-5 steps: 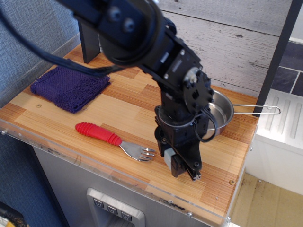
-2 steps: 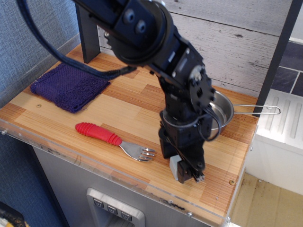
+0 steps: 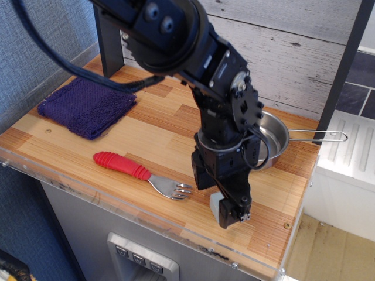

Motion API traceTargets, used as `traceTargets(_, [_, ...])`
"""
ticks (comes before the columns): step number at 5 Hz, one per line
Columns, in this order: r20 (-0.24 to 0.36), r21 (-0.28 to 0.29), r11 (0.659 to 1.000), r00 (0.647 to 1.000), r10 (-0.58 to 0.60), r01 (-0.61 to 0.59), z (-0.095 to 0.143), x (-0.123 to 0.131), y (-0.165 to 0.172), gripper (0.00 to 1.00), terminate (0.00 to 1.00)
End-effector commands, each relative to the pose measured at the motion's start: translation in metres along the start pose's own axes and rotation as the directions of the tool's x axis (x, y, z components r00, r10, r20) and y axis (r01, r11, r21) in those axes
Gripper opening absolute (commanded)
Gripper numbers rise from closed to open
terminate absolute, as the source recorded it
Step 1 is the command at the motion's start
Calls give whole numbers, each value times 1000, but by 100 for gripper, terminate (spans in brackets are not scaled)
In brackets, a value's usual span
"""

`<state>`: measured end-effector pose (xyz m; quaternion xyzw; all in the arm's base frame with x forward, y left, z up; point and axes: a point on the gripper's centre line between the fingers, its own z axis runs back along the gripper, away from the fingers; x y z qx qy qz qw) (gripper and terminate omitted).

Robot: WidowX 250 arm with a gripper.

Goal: Moves the grey block to the bottom of the table.

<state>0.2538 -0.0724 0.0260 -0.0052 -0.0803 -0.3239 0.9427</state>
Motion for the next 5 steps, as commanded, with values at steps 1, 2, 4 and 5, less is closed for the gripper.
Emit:
traceTargets(1, [150, 23, 1000, 989, 8, -12, 58, 4, 18, 100, 0])
traceTargets(2, [193, 81, 996, 981, 13, -29, 91, 2, 21, 100, 0])
traceTargets(4, [193, 81, 996, 981, 13, -29, 91, 2, 21, 100, 0])
traceTargets(5, [193, 81, 996, 981, 13, -29, 91, 2, 21, 100, 100])
